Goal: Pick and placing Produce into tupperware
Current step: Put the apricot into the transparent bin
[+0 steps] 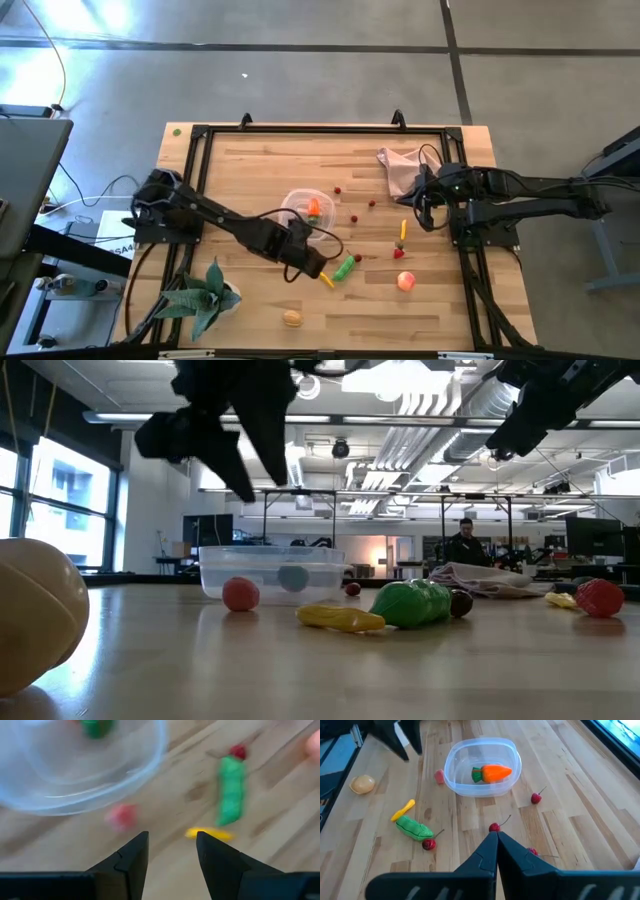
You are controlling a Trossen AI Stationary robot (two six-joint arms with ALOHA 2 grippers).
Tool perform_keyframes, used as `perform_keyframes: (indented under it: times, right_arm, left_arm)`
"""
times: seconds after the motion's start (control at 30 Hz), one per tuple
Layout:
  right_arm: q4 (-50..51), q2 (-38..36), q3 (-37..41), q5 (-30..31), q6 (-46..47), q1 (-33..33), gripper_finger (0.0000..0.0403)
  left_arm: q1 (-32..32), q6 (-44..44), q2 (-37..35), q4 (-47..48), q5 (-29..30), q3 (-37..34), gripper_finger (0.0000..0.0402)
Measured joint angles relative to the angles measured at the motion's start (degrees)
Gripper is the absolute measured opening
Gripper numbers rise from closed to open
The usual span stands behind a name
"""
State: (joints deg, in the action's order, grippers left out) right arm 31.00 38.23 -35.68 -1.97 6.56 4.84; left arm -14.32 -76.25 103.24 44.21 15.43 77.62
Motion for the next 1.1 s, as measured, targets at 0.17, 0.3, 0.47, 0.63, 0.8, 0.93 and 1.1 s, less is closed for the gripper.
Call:
perform_keyframes:
  times: [0.17,0.3,0.47,0.63,0.8,0.93,1.1]
  right_arm:
    - [-0.26,0.07,0.0,-0.01,-0.01,-0.02,0.0]
    - [-0.13,0.08,0.0,0.0,0.0,-0.01,0.0]
    - [-0.07,0.03,0.0,0.01,-0.01,0.0,0.0]
    - [0.07,-0.01,0.0,-0.01,-0.01,0.0,0.0]
    - [0.06,-0.03,0.0,0.01,0.0,0.0,0.0]
    - [0.04,-0.03,0.0,0.01,0.01,0.0,0.0]
    - [0.04,-0.03,0.0,0.01,0.01,0.0,0.0]
  left_arm:
    - [0.54,-3.64,2.47,1.01,-0.29,-0.34,0.0156]
    - [0.45,-5.55,4.09,0.63,-1.38,-0.39,0.0156]
    - [0.43,-8.27,5.19,1.12,-1.59,-0.45,0.0156]
    - [0.45,-10.53,6.11,1.14,-0.84,-0.42,0.0156]
    - [0.47,-11.31,7.34,1.43,0.75,-0.34,0.0156]
    - [0.47,-12.39,7.81,2.37,2.19,-0.39,0.0156]
    - [0.9,-12.74,9.04,2.64,2.35,-0.39,0.0156]
